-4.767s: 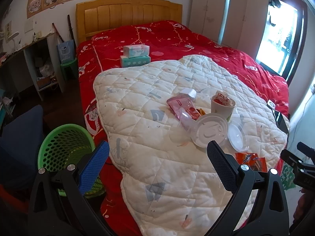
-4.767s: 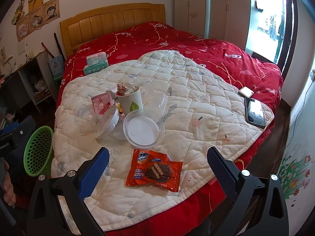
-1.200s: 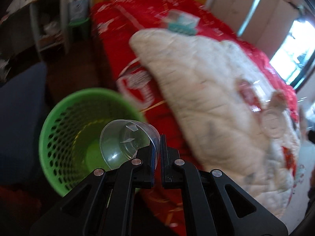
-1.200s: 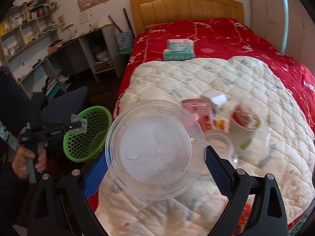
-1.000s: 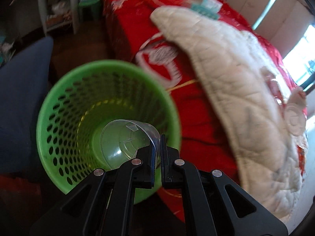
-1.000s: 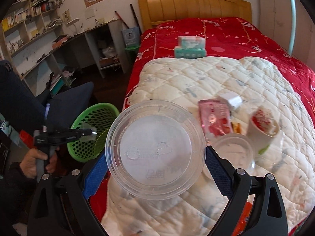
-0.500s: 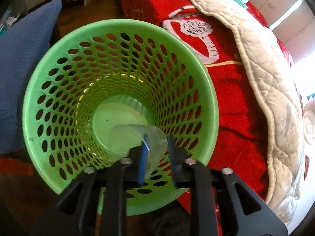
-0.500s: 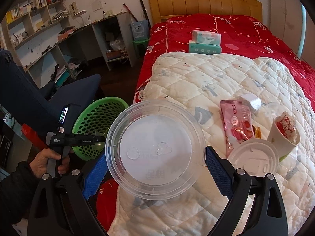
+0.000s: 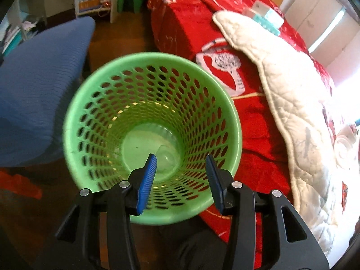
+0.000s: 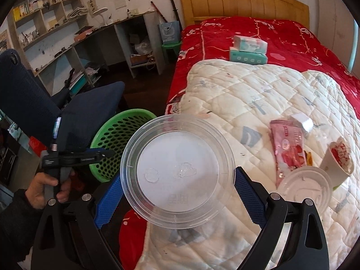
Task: Collect trash
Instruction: 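Carry the clear cup to the green wastebasket with the left tool and release it, then carry the clear bowl over the green wastebasket with the right tool and release it, then grasp the orange snack wrapper with the right tool while the left tool grasps the white lid, then carry the white lid to the green wastebasket with the left tool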
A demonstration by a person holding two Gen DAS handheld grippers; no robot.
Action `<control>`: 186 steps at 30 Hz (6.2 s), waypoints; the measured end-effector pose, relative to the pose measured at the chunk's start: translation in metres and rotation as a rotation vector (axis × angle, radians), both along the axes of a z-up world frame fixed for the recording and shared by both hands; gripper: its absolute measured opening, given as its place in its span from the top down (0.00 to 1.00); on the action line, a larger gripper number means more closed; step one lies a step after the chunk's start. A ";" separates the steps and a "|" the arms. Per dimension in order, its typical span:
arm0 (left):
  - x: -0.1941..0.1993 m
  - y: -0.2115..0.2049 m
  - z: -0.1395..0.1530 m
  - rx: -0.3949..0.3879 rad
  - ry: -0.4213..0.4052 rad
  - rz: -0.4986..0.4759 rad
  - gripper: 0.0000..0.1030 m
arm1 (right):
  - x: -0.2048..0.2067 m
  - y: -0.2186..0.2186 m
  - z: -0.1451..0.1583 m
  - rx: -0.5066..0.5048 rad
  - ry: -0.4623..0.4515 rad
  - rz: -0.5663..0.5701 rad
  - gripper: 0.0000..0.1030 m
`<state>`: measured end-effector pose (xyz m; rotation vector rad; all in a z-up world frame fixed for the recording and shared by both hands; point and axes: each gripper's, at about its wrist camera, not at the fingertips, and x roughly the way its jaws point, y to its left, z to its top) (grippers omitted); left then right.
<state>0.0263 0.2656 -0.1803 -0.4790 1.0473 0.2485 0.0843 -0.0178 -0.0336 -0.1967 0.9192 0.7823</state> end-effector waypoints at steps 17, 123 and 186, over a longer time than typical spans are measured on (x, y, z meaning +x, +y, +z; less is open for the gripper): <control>-0.088 0.045 0.056 0.098 -0.124 0.183 0.45 | -0.006 0.122 -0.049 -0.082 0.060 0.156 0.12; 0.108 -0.364 0.077 0.129 -0.227 -0.784 0.53 | -0.021 -0.264 -0.053 -0.045 0.022 -0.587 0.48; -0.002 -0.088 0.116 0.023 -0.336 -0.182 0.96 | -0.021 -0.173 -0.006 0.009 -0.051 -0.400 0.72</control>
